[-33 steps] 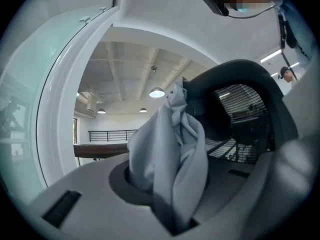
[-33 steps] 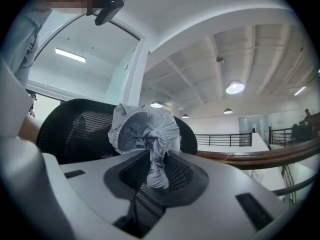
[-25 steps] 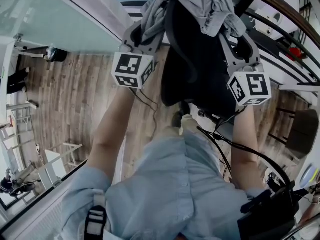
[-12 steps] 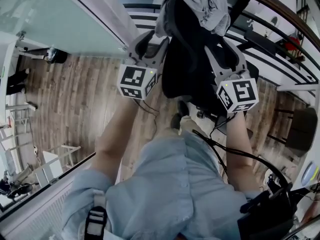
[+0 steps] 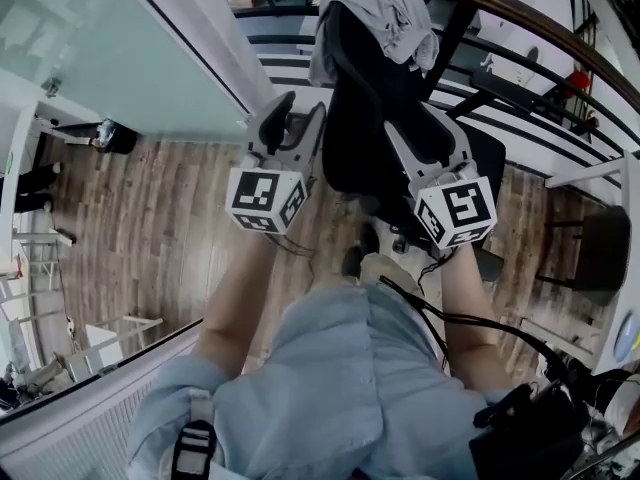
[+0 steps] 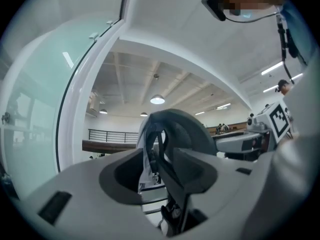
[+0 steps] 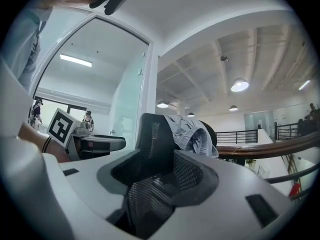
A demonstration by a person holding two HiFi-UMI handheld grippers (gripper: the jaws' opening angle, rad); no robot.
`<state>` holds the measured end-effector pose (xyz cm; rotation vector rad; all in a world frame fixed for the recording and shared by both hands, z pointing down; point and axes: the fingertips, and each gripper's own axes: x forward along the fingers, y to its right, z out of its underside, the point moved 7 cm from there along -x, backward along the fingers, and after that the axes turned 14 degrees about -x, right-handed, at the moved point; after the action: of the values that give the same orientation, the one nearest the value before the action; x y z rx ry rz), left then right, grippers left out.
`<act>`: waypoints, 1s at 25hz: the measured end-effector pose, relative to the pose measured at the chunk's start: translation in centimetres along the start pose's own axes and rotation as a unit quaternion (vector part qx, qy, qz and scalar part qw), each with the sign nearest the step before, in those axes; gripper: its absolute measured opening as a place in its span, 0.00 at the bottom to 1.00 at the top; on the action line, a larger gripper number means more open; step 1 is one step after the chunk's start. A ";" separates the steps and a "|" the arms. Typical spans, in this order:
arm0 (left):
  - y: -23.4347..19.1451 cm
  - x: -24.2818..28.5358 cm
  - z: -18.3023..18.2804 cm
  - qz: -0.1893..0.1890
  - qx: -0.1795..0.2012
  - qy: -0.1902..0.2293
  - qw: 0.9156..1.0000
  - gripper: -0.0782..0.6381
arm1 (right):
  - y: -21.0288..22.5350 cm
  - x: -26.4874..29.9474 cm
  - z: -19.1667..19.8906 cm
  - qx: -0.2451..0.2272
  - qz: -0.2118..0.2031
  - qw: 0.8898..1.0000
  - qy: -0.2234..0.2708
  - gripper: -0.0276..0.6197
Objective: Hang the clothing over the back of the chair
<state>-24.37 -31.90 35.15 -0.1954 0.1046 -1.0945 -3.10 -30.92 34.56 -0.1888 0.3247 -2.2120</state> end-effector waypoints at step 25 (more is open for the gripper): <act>17.2 -7.7 -2.0 -0.038 0.022 0.079 0.996 0.16 | -3.9 -11.9 -5.7 -0.031 0.057 0.997 0.037 0.08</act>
<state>-13.26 -17.63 29.47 -0.0726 0.2162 -1.1862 -0.14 -18.28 30.02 -0.1191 0.4339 -2.1012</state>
